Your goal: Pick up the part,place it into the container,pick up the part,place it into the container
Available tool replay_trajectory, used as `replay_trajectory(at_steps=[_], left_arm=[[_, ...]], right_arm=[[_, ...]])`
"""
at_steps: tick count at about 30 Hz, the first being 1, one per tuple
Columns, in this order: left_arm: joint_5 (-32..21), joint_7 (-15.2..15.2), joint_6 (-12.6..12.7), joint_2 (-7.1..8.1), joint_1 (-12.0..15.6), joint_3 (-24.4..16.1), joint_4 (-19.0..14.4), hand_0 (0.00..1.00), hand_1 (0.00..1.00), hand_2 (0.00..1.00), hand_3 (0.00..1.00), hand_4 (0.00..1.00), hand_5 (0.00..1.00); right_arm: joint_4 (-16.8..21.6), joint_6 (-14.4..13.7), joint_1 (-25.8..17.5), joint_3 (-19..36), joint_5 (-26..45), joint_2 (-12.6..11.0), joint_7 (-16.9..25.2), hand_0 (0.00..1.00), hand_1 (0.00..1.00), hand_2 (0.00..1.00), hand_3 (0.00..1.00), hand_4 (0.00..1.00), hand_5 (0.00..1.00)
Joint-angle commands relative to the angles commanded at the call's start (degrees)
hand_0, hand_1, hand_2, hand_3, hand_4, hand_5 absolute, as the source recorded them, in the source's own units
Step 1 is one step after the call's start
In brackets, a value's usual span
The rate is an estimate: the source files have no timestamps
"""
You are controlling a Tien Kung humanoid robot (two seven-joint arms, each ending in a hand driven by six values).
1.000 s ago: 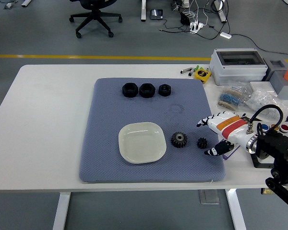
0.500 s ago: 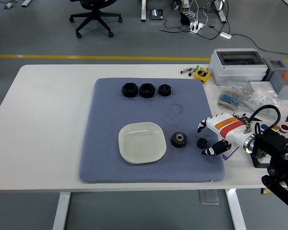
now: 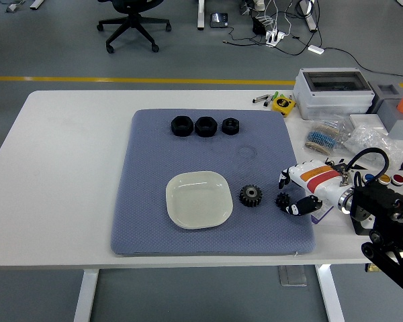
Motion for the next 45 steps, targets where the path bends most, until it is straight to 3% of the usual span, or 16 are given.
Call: replay_trajectory(at_steps=[10, 11, 16, 17, 22, 23, 28, 29, 34, 35, 45], left_arm=[[0.6, 0.1, 0.1, 0.00, 0.2, -0.5, 0.0, 0.393, 0.533, 0.567, 0.470, 0.998, 0.788], [0.7, 0.2, 0.1, 0.00, 0.2, -0.6, 0.0, 0.391, 0.533, 0.567, 0.471, 0.998, 0.789], [1.1, 0.3, 0.1, 0.00, 0.3, -0.9, 0.0, 0.391, 0.533, 0.567, 0.471, 0.998, 0.789], [1.1, 0.3, 0.1, 0.00, 0.3, -0.9, 0.0, 0.391, 0.533, 0.567, 0.471, 0.998, 0.790], [1.4, 0.3, 0.1, 0.00, 0.4, -1.1, 0.0, 0.391, 0.533, 0.567, 0.471, 0.998, 0.790], [1.5, 0.3, 0.1, 0.00, 0.4, -1.2, 0.0, 0.392, 0.533, 0.567, 0.470, 0.998, 0.791], [1.5, 0.3, 0.1, 0.00, 0.3, -1.1, 0.0, 0.392, 0.533, 0.567, 0.470, 0.998, 0.791], [1.5, 0.3, 0.1, 0.00, 0.3, -1.1, 0.0, 0.392, 0.533, 0.567, 0.471, 0.998, 0.790], [1.5, 0.3, 0.2, 0.00, 0.1, -1.1, 0.0, 0.392, 0.533, 0.567, 0.471, 0.998, 0.790], [1.6, 0.3, 0.2, 0.00, 0.0, -1.2, 0.0, 0.392, 0.533, 0.567, 0.471, 0.998, 0.790], [1.2, 0.2, 0.2, 0.00, -0.2, -1.0, 0.0, 0.393, 0.533, 0.567, 0.470, 0.998, 0.791]], right_arm=[[-0.6, 0.2, -0.2, -0.2, -0.1, -0.1, 0.7, 0.517, 0.563, 0.588, 0.529, 0.870, 0.379], [-0.7, 0.2, -0.2, -0.2, 0.0, -0.1, 0.8, 0.430, 0.494, 0.544, 0.518, 0.822, 0.388], [-0.8, -0.3, -0.4, -0.3, 0.4, 0.0, 1.1, 0.430, 0.494, 0.544, 0.518, 0.822, 0.388], [-0.8, -0.3, -0.4, -0.3, 0.4, 0.0, 1.2, 0.331, 0.443, 0.512, 0.509, 0.781, 0.429], [-1.2, -1.0, -0.5, -0.4, 0.9, 0.1, 1.4, 0.331, 0.443, 0.512, 0.509, 0.781, 0.429], [-1.2, -1.2, -0.5, -0.4, 1.0, 0.1, 1.4, 0.253, 0.401, 0.487, 0.504, 0.741, 0.435], [-1.4, -1.8, -0.4, -0.3, 1.4, 0.1, 1.3, 0.253, 0.401, 0.487, 0.504, 0.741, 0.435], [-1.5, -1.9, -0.4, -0.3, 1.4, 0.1, 1.3, 0.189, 0.336, 0.449, 0.475, 0.774, 0.411], [-1.4, -2.0, -0.3, -0.2, 1.9, 0.0, 1.2, 0.189, 0.336, 0.449, 0.475, 0.774, 0.411], [-1.4, -2.0, -0.3, -0.2, 2.0, 0.0, 1.2, 0.151, 0.287, 0.415, 0.454, 0.804, 0.381], [-0.8, -2.2, -0.5, 0.1, 3.1, -0.2, 1.2, 0.136, 0.269, 0.407, 0.447, 0.811, 0.372]])
